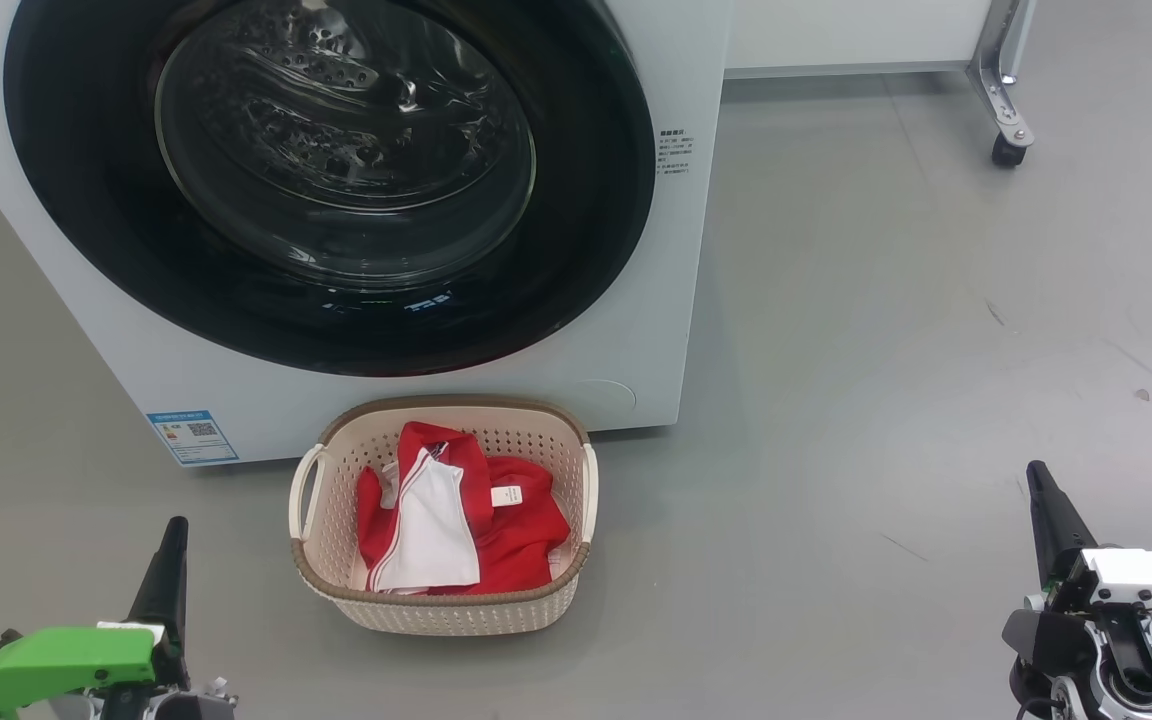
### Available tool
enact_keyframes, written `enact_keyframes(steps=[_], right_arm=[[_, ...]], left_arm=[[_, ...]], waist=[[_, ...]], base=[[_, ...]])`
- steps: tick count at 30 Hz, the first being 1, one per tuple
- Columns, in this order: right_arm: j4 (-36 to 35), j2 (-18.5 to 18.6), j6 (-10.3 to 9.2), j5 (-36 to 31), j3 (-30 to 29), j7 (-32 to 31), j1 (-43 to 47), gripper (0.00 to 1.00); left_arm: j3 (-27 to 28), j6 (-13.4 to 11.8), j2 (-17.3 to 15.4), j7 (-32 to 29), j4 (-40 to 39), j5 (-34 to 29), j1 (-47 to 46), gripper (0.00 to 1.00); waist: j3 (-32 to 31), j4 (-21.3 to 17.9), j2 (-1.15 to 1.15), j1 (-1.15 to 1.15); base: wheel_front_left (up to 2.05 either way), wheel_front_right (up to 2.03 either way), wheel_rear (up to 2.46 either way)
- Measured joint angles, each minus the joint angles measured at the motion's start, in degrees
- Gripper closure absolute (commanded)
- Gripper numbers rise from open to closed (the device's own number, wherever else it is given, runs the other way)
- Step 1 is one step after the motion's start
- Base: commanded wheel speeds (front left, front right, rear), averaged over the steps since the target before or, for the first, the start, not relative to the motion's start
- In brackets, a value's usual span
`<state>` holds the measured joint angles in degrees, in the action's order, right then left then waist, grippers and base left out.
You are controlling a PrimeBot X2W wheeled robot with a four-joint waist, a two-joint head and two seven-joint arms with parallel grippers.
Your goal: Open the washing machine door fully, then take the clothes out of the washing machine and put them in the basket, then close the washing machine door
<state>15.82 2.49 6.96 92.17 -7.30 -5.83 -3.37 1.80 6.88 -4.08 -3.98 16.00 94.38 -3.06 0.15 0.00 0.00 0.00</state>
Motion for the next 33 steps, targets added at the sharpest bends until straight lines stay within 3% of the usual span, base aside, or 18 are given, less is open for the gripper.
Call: enact_keyframes(steps=[33], right_arm=[[0.0, -0.1, 0.00, 0.0, 0.0, 0.0, 0.0, 1.00]], left_arm=[[0.1, 0.0, 0.1, -0.1, 0.0, 0.0, 0.0, 1.00]], waist=[[0.0, 0.0, 0.00, 0.00]], base=[[0.00, 0.00, 0.00]])
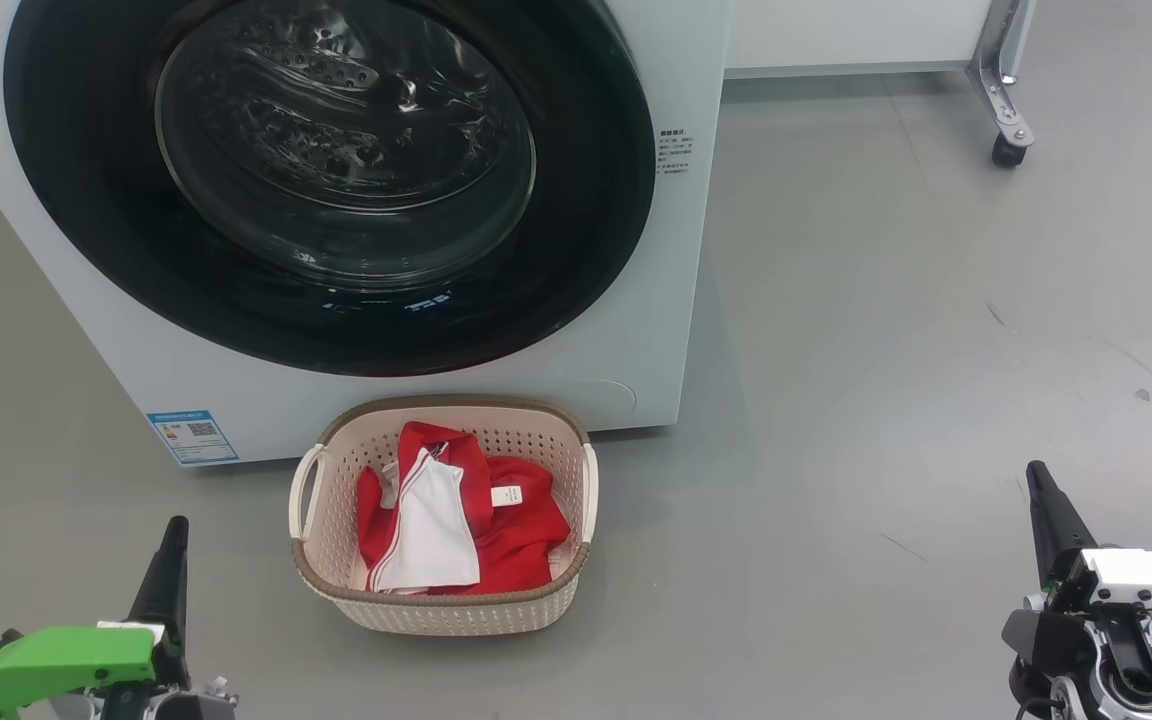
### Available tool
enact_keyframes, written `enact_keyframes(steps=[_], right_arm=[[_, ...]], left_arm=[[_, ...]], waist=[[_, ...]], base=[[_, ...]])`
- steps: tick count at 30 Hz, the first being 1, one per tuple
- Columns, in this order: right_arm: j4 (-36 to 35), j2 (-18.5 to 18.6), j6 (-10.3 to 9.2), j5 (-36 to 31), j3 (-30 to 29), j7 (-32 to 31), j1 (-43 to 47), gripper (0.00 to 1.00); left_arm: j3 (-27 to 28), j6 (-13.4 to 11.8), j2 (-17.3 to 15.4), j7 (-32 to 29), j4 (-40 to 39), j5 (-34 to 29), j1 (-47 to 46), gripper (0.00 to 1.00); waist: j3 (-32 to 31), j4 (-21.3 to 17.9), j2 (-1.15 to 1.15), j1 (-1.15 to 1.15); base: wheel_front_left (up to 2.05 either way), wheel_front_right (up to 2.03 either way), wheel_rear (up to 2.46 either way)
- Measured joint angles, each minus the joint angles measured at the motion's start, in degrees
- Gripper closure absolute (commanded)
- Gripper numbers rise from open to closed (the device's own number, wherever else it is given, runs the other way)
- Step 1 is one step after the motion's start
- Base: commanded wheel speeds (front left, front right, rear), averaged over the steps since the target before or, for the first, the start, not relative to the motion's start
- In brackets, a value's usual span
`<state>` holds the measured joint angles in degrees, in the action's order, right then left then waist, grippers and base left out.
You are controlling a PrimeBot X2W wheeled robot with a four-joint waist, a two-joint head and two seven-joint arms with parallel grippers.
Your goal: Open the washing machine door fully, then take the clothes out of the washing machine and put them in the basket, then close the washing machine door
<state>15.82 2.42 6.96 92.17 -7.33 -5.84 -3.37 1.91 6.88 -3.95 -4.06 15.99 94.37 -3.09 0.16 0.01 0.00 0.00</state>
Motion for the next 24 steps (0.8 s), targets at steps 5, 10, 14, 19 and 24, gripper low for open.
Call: enact_keyframes(steps=[5, 10, 14, 19, 24], right_arm=[[0.0, 0.0, 0.00, 0.0, 0.0, 0.0, 0.0, 1.00], [0.0, 0.0, 0.00, 0.0, 0.0, 0.0, 0.0, 1.00], [0.0, 0.0, 0.00, 0.0, 0.0, 0.0, 0.0, 1.00], [0.0, 0.0, 0.00, 0.0, 0.0, 0.0, 0.0, 1.00], [0.0, 0.0, 0.00, 0.0, 0.0, 0.0, 0.0, 1.00]], left_arm=[[0.0, 0.0, 0.0, 0.0, 0.0, 0.0, 0.0, 1.00], [0.1, 0.0, 0.0, 0.0, -0.1, 0.0, 0.0, 1.00], [0.1, 0.0, 0.0, 0.0, -0.1, 0.0, 0.0, 1.00], [0.1, 0.0, 0.0, 0.0, -0.1, 0.0, 0.0, 1.00], [0.1, 0.0, 0.0, -0.1, -0.1, 0.0, 0.0, 1.00]], waist=[[0.0, 0.0, 0.00, 0.00], [0.0, 0.0, 0.00, 0.00], [0.0, 0.0, 0.00, 0.00], [0.0, 0.0, 0.00, 0.00], [0.0, 0.0, 0.00, 0.00]], base=[[0.00, 0.00, 0.00], [0.00, 0.00, 0.00], [0.00, 0.00, 0.00], [0.00, 0.00, 0.00], [0.00, 0.00, 0.00]])
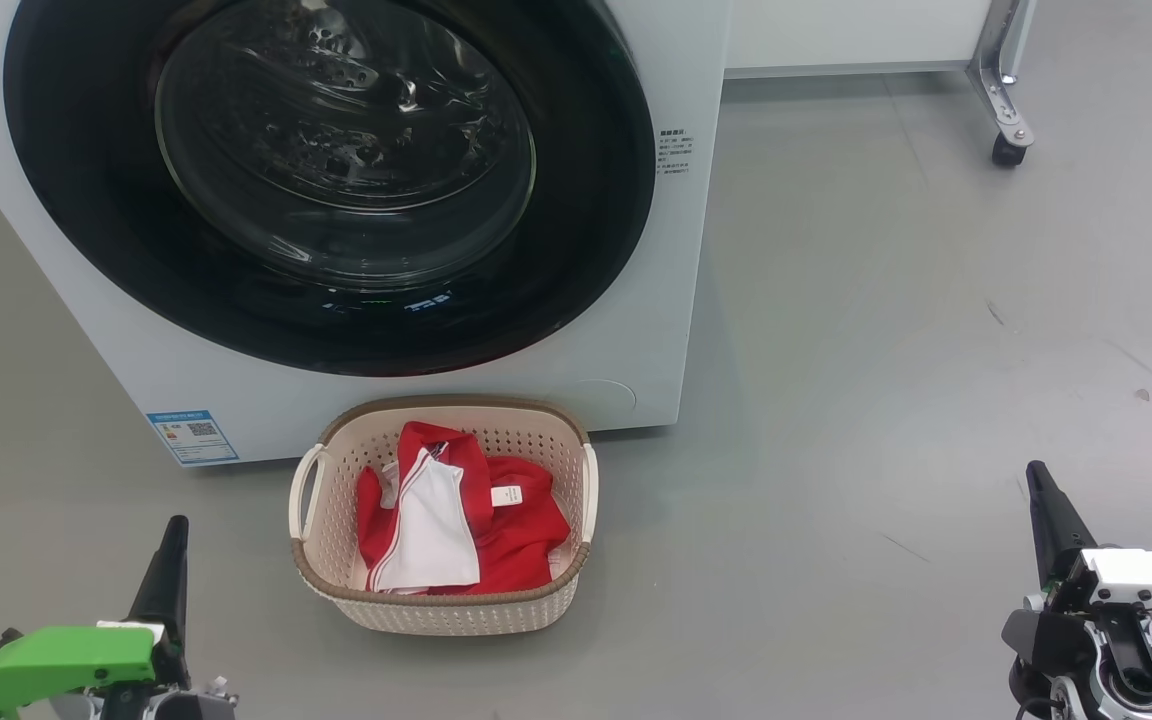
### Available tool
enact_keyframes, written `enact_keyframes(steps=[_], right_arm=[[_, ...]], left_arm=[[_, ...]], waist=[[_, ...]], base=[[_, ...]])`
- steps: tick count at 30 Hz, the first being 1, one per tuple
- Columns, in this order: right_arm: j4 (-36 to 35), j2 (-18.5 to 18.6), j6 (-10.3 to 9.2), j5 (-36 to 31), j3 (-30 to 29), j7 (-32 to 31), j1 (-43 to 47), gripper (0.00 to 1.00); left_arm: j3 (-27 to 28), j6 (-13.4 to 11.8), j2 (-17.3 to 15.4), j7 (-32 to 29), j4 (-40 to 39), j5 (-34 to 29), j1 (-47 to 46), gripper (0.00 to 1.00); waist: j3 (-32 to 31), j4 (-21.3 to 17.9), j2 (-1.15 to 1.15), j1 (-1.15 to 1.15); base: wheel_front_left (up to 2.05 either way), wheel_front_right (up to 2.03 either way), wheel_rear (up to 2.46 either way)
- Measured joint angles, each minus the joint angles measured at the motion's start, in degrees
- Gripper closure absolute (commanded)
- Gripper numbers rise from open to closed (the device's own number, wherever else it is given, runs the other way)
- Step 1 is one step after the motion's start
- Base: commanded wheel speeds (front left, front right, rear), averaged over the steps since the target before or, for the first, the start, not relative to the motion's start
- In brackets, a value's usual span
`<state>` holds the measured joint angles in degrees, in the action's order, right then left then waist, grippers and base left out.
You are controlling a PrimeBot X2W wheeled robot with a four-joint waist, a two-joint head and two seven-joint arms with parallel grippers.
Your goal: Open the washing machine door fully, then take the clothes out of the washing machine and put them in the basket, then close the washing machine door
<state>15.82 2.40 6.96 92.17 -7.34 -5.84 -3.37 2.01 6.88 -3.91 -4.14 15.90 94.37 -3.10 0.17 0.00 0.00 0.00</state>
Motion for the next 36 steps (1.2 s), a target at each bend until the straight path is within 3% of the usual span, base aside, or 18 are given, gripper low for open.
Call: enact_keyframes(steps=[36], right_arm=[[0.0, 0.0, 0.00, 0.0, 0.0, -0.1, 0.0, 1.00]], left_arm=[[0.1, 0.0, 0.2, -0.4, -0.1, -0.1, 0.0, 1.00]], waist=[[0.0, 0.0, 0.00, 0.00]], base=[[0.00, 0.00, 0.00]])
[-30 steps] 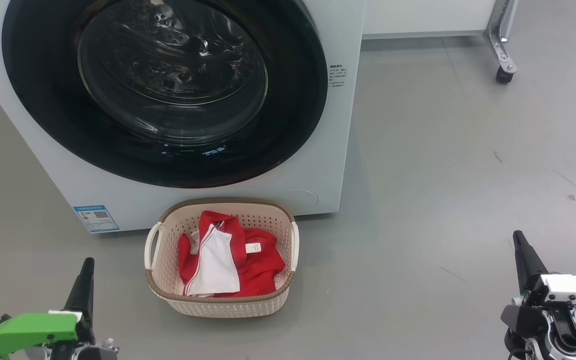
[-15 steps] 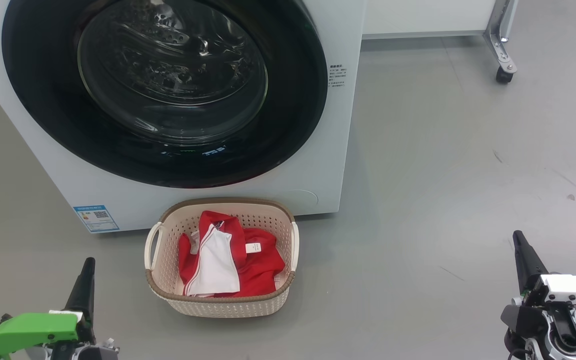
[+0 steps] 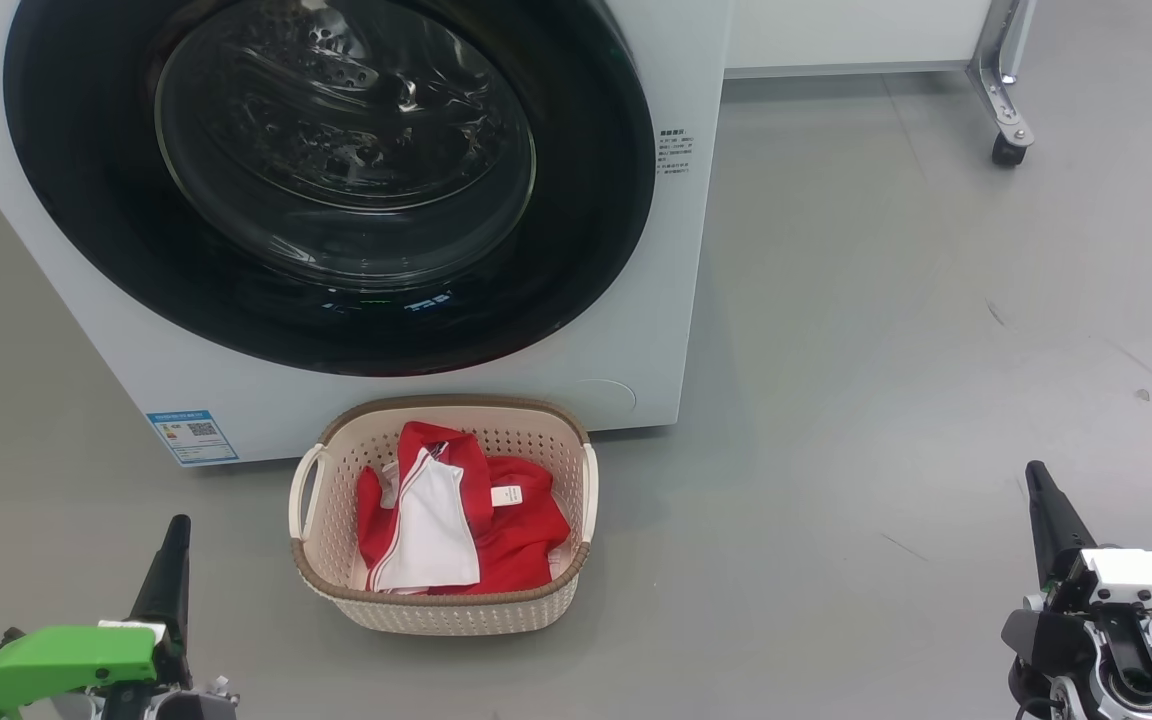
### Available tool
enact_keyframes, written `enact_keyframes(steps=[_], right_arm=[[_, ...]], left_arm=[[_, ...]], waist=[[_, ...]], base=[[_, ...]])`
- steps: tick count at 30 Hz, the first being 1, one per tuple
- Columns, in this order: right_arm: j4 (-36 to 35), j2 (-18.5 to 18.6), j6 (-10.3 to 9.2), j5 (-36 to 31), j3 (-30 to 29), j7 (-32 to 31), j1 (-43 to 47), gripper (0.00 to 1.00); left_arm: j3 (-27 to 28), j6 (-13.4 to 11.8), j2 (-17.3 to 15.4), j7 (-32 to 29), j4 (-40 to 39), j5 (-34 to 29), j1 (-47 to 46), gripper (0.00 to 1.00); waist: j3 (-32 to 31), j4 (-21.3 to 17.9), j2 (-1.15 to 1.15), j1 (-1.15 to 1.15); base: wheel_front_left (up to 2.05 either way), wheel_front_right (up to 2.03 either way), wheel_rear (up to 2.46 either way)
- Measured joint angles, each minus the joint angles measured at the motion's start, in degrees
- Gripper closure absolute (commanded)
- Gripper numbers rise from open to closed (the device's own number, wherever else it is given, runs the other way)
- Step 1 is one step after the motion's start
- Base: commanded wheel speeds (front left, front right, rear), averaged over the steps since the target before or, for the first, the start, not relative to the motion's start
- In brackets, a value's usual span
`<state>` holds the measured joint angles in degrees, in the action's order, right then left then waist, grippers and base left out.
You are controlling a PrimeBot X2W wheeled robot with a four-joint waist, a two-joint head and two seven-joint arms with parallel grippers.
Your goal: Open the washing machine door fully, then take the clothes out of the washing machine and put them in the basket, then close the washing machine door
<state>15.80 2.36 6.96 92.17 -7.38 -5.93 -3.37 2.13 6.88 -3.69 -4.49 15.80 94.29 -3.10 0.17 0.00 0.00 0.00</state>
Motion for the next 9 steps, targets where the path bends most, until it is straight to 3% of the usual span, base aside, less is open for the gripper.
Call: enact_keyframes(steps=[9], right_arm=[[0.0, 0.0, 0.00, 0.0, 0.0, 0.0, 0.0, 1.00]], left_arm=[[0.0, 0.0, 0.0, 0.0, 0.0, 0.0, 0.0, 1.00]], waist=[[0.0, 0.0, 0.00, 0.00]], base=[[0.00, 0.00, 0.00]])
